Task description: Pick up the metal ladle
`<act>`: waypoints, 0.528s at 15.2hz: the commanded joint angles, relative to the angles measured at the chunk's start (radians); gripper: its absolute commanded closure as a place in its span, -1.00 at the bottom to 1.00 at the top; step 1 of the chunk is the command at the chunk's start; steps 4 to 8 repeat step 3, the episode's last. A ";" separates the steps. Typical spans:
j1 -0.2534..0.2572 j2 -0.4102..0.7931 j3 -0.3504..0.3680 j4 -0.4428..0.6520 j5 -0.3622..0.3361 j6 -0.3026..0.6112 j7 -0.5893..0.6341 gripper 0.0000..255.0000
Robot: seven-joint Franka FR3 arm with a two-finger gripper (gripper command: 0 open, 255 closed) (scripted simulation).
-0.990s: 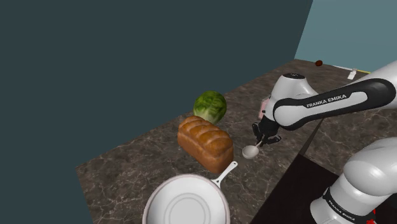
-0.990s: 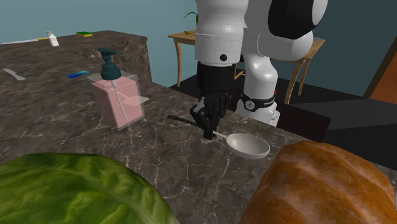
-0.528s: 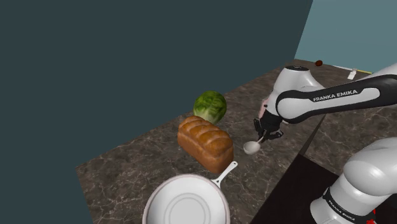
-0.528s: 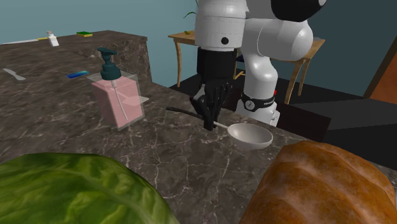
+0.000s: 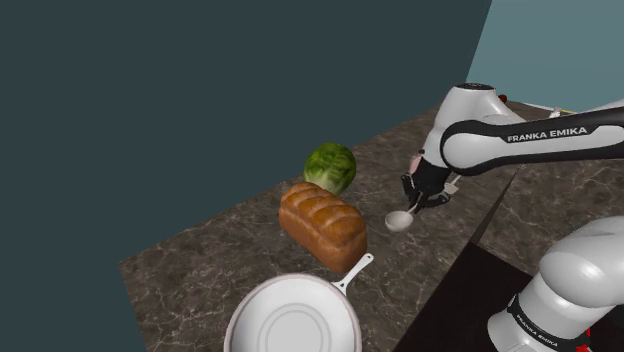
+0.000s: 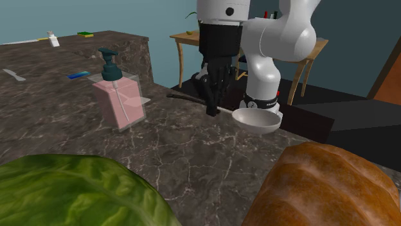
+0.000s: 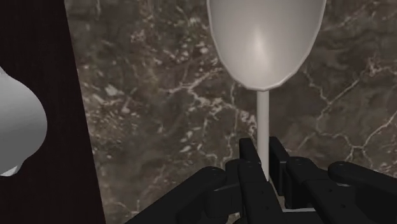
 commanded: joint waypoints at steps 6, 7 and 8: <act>-0.004 -0.012 -0.006 0.023 -0.008 -0.035 0.003 1.00; -0.004 -0.012 -0.006 0.023 -0.008 -0.035 0.003 1.00; -0.004 -0.012 -0.006 0.023 -0.008 -0.035 0.003 1.00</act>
